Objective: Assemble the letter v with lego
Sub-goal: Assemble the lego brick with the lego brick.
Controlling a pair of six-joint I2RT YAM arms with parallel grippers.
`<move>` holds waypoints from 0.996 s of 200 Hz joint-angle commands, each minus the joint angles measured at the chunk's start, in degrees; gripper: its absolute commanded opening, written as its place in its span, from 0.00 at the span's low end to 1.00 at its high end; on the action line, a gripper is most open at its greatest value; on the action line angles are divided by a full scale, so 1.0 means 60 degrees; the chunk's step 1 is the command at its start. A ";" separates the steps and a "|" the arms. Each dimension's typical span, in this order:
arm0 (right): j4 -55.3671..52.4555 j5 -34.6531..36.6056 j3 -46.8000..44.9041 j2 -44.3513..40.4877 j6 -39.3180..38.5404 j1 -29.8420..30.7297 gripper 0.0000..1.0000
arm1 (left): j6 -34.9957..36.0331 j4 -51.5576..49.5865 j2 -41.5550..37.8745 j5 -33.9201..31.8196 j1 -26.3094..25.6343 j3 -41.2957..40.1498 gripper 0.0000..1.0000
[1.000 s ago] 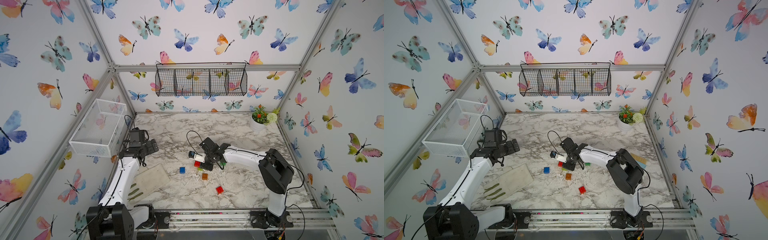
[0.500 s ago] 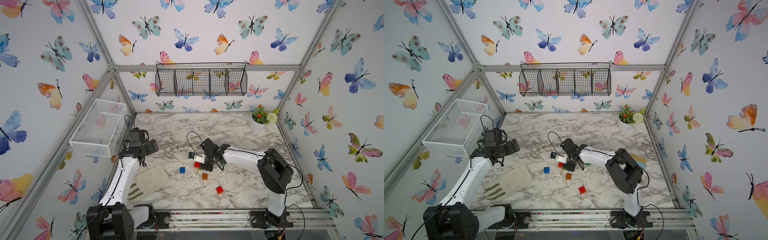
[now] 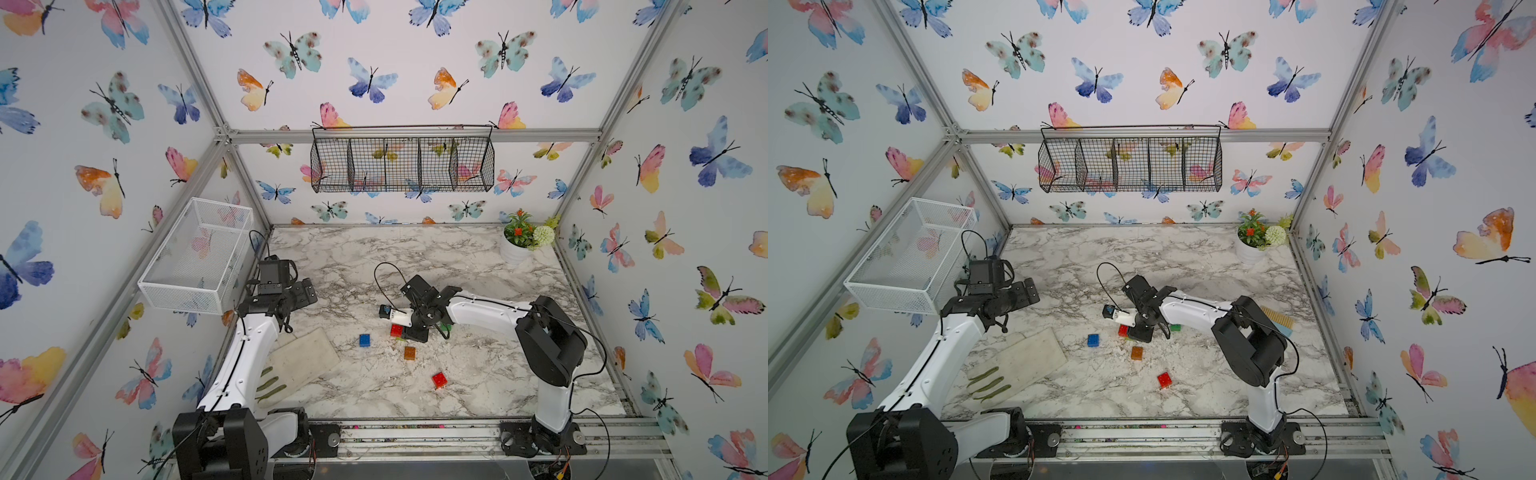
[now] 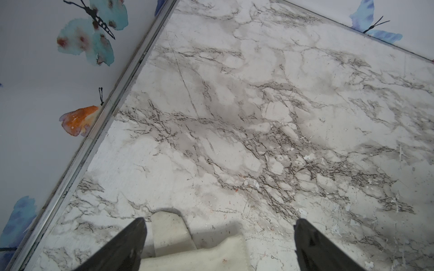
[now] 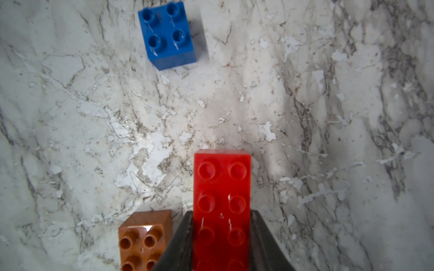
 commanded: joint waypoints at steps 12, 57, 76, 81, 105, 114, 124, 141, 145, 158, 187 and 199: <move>-0.0781 -0.0045 0.0049 0.0070 -0.0059 -0.0053 0.02 | 0.0075 -0.0179 0.0021 -0.0164 0.0038 -0.0047 0.98; -0.0222 0.0120 -0.0544 0.0017 0.0084 -0.0053 0.02 | 0.0081 -0.0179 0.0036 -0.0165 0.0035 -0.0056 0.98; -0.0048 0.0211 -0.0798 -0.0117 -0.0022 -0.0053 0.02 | 0.0081 -0.0179 0.0038 -0.0166 0.0030 -0.0041 0.98; -0.0060 0.0230 -0.0815 -0.0112 -0.0054 -0.0053 0.02 | 0.0081 -0.0179 0.0037 -0.0148 0.0040 -0.0036 0.98; -0.0190 0.0359 -0.0784 0.0089 -0.0170 -0.0053 0.02 | 0.0081 -0.0179 0.0039 -0.0147 0.0033 -0.0031 0.98; -0.0219 0.0374 -0.0812 0.0124 -0.0230 -0.0053 0.02 | 0.0081 -0.0179 0.0039 -0.0147 0.0042 -0.0054 0.98; -0.0236 0.0355 -0.0845 0.0124 -0.0301 -0.0053 0.02 | 0.0081 -0.0179 0.0024 -0.0167 0.0030 -0.0047 0.98; -0.0448 0.0313 -0.0767 0.0167 -0.0384 -0.0046 0.02 | 0.0081 -0.0179 0.0033 -0.0147 0.0041 -0.0054 0.98; -0.0554 0.0275 -0.0733 0.0188 -0.0398 -0.0053 0.02 | 0.0084 -0.0179 0.0039 -0.0152 0.0044 -0.0048 0.98; -0.0783 0.0202 -0.0641 0.0226 -0.0468 -0.0053 0.02 | 0.0081 -0.0179 0.0033 -0.0148 0.0040 -0.0051 0.98; -0.0751 0.0755 -0.0854 0.0196 -0.0618 -0.0053 0.02 | 0.0081 -0.0179 0.0045 -0.0162 0.0030 -0.0050 0.98; -0.0686 0.0789 -0.0899 0.0151 -0.0701 -0.0053 0.02 | 0.0081 -0.0187 0.0092 -0.0134 0.0037 -0.0042 0.98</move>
